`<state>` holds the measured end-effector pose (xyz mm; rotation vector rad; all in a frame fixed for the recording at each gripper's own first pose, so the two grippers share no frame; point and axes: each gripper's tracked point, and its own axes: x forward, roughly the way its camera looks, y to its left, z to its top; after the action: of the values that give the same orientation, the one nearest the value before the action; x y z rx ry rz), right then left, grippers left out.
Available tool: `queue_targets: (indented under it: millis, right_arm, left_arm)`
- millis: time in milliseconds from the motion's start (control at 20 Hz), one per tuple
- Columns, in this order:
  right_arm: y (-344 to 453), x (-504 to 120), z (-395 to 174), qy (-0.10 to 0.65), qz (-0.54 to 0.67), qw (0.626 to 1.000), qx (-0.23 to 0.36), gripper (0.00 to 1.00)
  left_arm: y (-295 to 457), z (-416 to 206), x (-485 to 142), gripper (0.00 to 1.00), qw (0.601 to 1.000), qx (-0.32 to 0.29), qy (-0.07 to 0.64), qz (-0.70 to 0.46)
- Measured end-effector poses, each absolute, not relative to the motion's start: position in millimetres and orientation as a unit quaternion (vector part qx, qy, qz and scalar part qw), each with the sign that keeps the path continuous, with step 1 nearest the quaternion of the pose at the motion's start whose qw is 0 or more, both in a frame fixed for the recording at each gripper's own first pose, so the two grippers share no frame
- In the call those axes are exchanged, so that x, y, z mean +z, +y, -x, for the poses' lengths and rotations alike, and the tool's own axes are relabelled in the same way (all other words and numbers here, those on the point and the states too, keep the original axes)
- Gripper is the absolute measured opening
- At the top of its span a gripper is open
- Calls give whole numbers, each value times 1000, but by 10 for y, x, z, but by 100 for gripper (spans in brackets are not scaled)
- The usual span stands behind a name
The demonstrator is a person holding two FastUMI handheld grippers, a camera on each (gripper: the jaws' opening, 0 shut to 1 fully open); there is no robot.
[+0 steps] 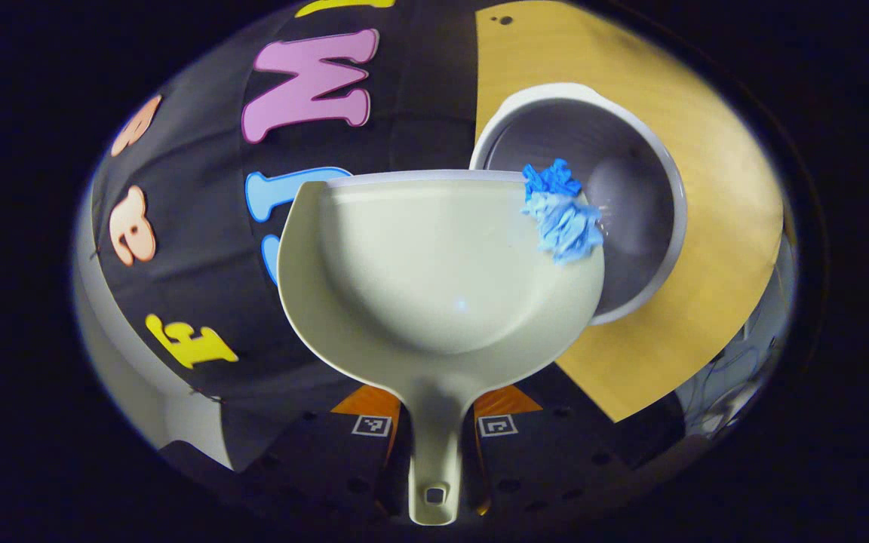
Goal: Pick up the small broom and dustpan from the desktop, sweep the trash into the dustpan with the broom, and then empty the trash into the garbage bin.
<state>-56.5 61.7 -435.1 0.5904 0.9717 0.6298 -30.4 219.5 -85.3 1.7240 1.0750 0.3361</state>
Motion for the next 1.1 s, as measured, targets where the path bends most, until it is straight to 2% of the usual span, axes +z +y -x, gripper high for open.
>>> queue_targets:
  millis: [100,250,350,400,450,700,850,1000,1100]
  right_arm:
    - [605,-4354,580,454,-274,796,291,19]
    - [570,-4386,581,455,-269,799,287,19]
    - [486,-4449,645,460,-259,801,282,19]
    - [449,-4448,662,461,-257,801,281,19]
    - [445,-4436,663,461,-257,802,280,19]
    - [466,-4310,549,452,-266,805,277,19]
    - [449,-4145,387,434,-254,821,269,19]
    - [425,-3840,87,391,-245,850,255,19]
    - [373,-3816,-153,373,-234,868,229,19]
  left_arm:
    - [2232,324,-873,25,462,127,430,-765]
    - [2198,351,-850,25,421,104,421,-797]
    - [2215,350,-828,25,419,97,408,-805]
    - [2211,355,-846,26,437,98,407,-796]
    - [2144,335,-840,25,467,101,403,-780]
    - [1688,194,-820,25,675,143,349,-634]
    - [1102,147,-779,25,791,131,313,-508]
    - [380,9,-714,25,881,102,261,-382]
    - [-117,-48,-834,25,923,66,246,-287]
